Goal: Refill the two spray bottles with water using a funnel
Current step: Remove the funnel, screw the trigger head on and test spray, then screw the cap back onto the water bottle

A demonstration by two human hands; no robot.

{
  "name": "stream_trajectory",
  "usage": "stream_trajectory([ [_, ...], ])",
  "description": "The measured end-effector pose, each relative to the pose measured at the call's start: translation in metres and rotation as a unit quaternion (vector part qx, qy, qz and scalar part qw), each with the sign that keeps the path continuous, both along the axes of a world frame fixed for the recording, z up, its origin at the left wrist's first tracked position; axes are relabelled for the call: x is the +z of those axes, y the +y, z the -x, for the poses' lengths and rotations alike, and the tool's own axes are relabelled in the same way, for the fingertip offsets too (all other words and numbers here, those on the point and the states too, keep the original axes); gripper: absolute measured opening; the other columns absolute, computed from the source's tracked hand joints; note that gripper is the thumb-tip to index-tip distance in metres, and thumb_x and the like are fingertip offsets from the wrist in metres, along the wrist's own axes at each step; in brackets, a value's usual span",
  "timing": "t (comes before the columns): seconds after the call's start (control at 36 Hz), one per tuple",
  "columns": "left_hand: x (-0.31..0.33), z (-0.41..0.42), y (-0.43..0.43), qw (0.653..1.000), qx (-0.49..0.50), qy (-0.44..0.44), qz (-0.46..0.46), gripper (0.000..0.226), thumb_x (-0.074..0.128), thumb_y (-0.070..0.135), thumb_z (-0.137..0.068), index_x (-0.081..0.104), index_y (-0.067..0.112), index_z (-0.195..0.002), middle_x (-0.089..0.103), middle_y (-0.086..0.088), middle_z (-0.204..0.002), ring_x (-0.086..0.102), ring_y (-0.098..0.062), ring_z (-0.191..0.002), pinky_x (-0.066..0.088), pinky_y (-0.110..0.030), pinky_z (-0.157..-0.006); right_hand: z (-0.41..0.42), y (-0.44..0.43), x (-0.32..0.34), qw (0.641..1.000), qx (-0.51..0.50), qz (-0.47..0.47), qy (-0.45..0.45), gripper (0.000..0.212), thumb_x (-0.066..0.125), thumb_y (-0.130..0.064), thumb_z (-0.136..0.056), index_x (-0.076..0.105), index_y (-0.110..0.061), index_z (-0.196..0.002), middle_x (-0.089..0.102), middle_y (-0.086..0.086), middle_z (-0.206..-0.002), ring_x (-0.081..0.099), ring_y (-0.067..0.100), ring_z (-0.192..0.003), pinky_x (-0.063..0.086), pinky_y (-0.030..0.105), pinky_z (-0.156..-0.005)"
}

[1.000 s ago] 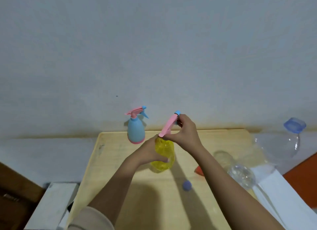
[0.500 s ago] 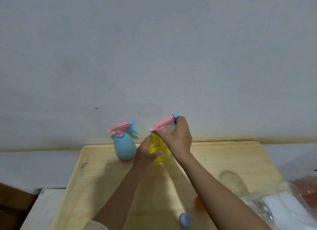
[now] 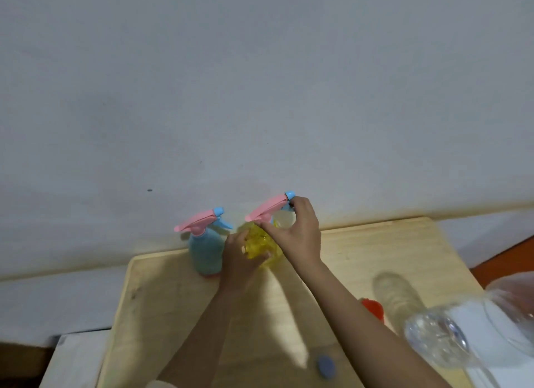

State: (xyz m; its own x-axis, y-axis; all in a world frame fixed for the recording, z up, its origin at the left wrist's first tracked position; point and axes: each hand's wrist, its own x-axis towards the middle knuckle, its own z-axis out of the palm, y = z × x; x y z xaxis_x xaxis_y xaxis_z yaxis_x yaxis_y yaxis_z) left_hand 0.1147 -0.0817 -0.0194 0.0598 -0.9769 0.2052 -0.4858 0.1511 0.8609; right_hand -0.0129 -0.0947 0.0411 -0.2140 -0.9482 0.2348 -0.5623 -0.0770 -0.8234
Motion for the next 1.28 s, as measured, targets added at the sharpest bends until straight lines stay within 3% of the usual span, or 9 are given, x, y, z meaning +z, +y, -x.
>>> stream_trajectory([
  [0.11,-0.006,0.003,0.005,0.999,0.042,0.026,-0.015,0.028,0.067,0.052,-0.052,0.050,0.040,-0.071,0.051,0.016,-0.064,0.054,0.006,-0.065,0.036,-0.007,-0.054,-0.001,0.001,-0.004,0.999,0.011,0.024,-0.034,0.059,0.083,-0.036,-0.066,0.055,-0.011,-0.111,0.050,-0.007,-0.103,0.050,0.009,-0.100,0.034,0.010,-0.077],
  [0.33,-0.012,0.005,0.013,0.984,0.090,0.119,-0.099,0.060,0.068,0.053,-0.052,0.060,0.020,-0.101,0.062,0.000,-0.100,0.060,-0.013,-0.091,0.043,-0.014,-0.070,-0.001,0.004,-0.004,0.996,0.032,0.034,-0.075,0.064,0.083,-0.021,-0.069,0.050,-0.008,-0.122,0.050,0.000,-0.115,0.047,0.010,-0.107,0.029,-0.002,-0.086],
  [0.47,0.006,0.012,0.031,0.976,0.114,0.178,-0.044,0.022,0.076,0.011,-0.078,0.063,0.011,-0.096,0.067,-0.010,-0.096,0.063,-0.023,-0.092,0.050,-0.022,-0.077,0.018,0.024,0.003,0.997,0.014,0.033,-0.061,0.058,0.070,-0.006,-0.077,0.046,-0.008,-0.129,0.045,0.004,-0.126,0.042,0.008,-0.116,0.025,0.000,-0.096],
  [0.61,0.052,0.045,0.041,0.967,-0.037,0.254,-0.009,0.014,0.067,0.005,-0.085,0.063,0.017,-0.092,0.064,0.001,-0.087,0.059,0.001,-0.080,0.048,-0.015,-0.075,0.052,0.072,0.001,0.992,-0.080,0.070,-0.064,0.041,0.061,0.002,-0.079,0.053,-0.008,-0.118,0.049,0.000,-0.112,0.048,0.004,-0.107,0.041,0.013,-0.092],
  [0.72,0.090,0.098,0.042,0.947,-0.199,0.251,-0.019,0.016,0.071,0.013,-0.083,0.062,0.020,-0.095,0.064,0.006,-0.090,0.061,0.003,-0.085,0.049,-0.014,-0.075,0.076,0.125,-0.020,0.984,-0.167,0.058,-0.036,0.030,0.057,0.003,-0.079,0.055,-0.009,-0.107,0.051,-0.002,-0.103,0.050,-0.002,-0.095,0.044,0.013,-0.081],
  [0.92,0.120,0.183,0.062,0.883,-0.452,0.112,-0.058,0.059,0.073,0.033,-0.080,0.045,0.030,-0.132,0.047,0.008,-0.134,0.046,-0.003,-0.123,0.045,-0.026,-0.097,0.077,0.203,-0.069,0.985,-0.168,-0.046,-0.010,0.018,0.056,-0.006,-0.082,0.060,-0.010,-0.099,0.058,-0.001,-0.097,0.055,0.015,-0.092,0.043,0.023,-0.081],
  [1.06,0.111,0.206,0.085,0.866,-0.483,0.100,-0.079,0.079,0.075,0.035,-0.078,0.033,0.027,-0.143,0.036,0.008,-0.145,0.040,-0.006,-0.128,0.041,-0.032,-0.103,0.062,0.220,-0.108,0.984,-0.067,-0.146,0.081,0.044,0.060,-0.025,-0.077,0.057,-0.020,-0.121,0.054,-0.002,-0.119,0.047,0.017,-0.107,0.043,0.028,-0.089],
  [1.19,0.100,0.217,0.096,0.872,-0.467,0.113,-0.087,0.076,0.074,0.031,-0.080,0.033,0.026,-0.143,0.041,0.006,-0.141,0.044,-0.011,-0.125,0.046,-0.039,-0.100,0.053,0.226,-0.125,0.978,-0.045,-0.140,0.147,0.029,0.055,-0.021,-0.082,0.062,-0.013,-0.110,0.057,0.003,-0.108,0.048,0.022,-0.099,0.045,0.037,-0.082],
  [1.28,0.097,0.221,0.098,0.879,-0.452,0.129,-0.087,0.073,0.074,0.028,-0.081,0.034,0.024,-0.142,0.045,0.005,-0.136,0.047,-0.013,-0.124,0.046,-0.026,-0.095,0.055,0.233,-0.130,0.983,-0.080,-0.131,0.101,0.026,0.055,-0.017,-0.084,0.063,-0.012,-0.109,0.058,0.003,-0.106,0.047,0.021,-0.099,0.046,0.035,-0.081],
])
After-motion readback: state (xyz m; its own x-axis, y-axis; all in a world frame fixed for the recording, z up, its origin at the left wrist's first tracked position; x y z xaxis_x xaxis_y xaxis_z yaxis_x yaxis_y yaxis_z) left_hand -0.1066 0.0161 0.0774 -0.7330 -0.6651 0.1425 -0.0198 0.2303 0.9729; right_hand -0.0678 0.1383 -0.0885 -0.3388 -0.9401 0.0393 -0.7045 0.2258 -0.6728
